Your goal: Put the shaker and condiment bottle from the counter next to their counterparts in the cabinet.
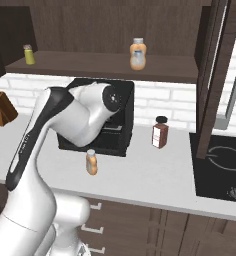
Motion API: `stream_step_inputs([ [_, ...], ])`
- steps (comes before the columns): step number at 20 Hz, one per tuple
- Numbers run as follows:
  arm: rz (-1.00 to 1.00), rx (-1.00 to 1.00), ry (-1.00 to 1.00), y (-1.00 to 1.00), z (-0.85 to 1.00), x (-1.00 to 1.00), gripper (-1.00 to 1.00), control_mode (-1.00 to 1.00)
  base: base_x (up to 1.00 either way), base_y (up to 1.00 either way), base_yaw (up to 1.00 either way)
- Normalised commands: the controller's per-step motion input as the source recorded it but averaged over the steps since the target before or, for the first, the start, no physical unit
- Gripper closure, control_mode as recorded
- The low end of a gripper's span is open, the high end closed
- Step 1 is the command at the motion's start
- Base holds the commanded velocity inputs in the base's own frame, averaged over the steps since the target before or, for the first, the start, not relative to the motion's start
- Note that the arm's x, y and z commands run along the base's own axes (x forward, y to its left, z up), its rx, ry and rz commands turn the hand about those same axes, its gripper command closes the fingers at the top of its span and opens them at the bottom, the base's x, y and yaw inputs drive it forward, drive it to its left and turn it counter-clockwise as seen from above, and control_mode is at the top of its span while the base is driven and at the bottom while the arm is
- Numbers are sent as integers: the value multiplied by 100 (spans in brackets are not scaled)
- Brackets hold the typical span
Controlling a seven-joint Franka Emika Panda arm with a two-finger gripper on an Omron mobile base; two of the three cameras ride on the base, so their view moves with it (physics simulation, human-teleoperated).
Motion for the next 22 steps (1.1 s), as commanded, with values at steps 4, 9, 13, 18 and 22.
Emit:
stream_step_inputs([
  [4,-1,5,0,43,74,0,100,-100,0,0,0],
  [9,-4,3,0,43,68,0,100,-100,0,0,0],
  [13,-2,3,0,37,60,0,100,-100,0,0,0],
  [18,0,1,0,26,18,0,100,-100,0,0,0],
  [22,0,9,-3,8,0,10,100,-100,0,0,0],
])
